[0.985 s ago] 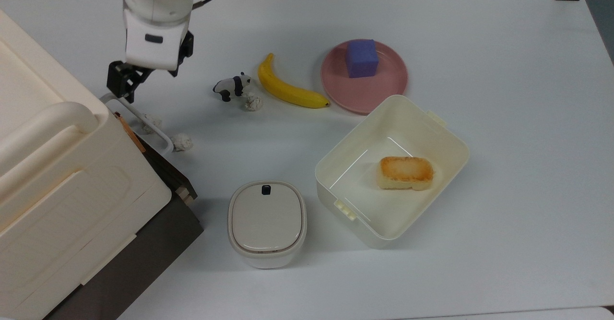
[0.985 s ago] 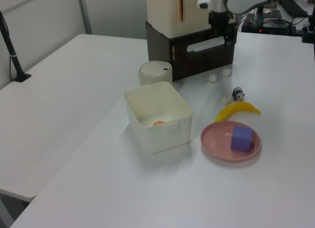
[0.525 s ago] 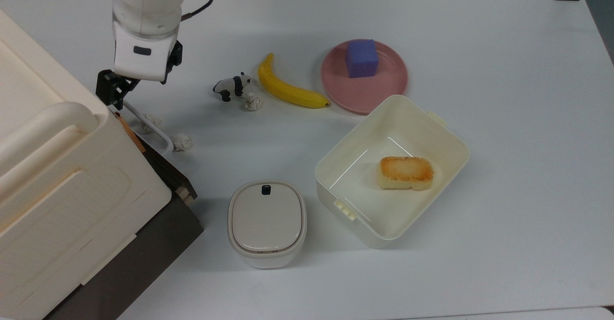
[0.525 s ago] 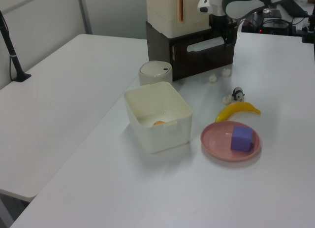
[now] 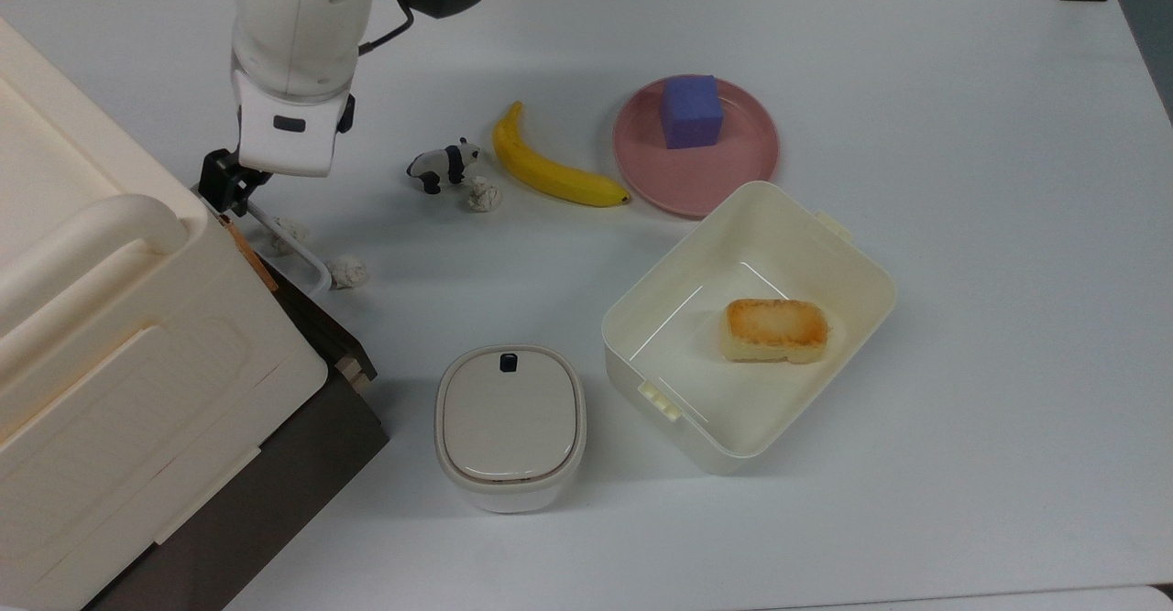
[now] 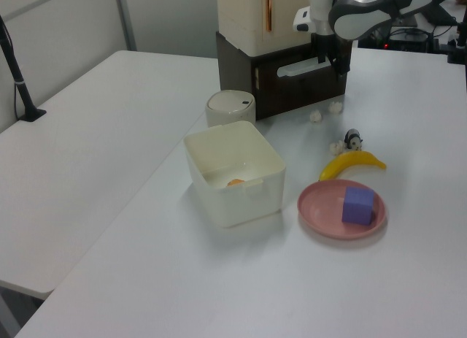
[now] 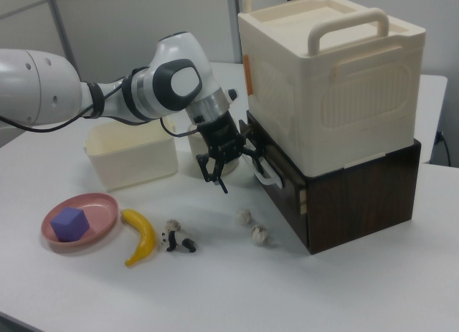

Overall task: Slide the drawer open
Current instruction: 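Hook the drawer handle and pull the drawer outward from the unit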

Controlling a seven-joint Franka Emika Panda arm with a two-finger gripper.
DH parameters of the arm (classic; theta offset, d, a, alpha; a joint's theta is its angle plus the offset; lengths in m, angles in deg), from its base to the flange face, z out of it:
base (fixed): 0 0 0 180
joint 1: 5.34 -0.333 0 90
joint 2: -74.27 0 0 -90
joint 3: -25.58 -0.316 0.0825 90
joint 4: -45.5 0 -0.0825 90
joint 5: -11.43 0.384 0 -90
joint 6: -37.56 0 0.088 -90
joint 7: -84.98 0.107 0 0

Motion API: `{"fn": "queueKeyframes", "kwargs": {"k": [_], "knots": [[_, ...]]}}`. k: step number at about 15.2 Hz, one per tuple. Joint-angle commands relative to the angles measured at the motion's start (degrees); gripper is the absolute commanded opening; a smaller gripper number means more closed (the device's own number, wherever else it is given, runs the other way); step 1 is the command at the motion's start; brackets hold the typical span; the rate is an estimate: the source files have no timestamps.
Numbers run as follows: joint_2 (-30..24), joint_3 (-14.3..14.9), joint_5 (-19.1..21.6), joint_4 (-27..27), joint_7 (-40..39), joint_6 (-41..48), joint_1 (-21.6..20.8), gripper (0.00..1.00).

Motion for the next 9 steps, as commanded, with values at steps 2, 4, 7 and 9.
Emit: {"fn": "queueKeyframes", "kwargs": {"k": [2,4,7,9], "knots": [[-0.9,-1.8,-1.0,1.7,2.0,3.7,-0.3,1.00],[-1.1,-2.8,-0.8,1.4,3.7,4.5,-0.2,1.00],[-1.8,-3.2,-0.3,1.4,4.3,6.3,-0.4,1.00],[-2.1,-3.6,-0.1,1.4,4.2,8.9,-0.7,1.00]]}}
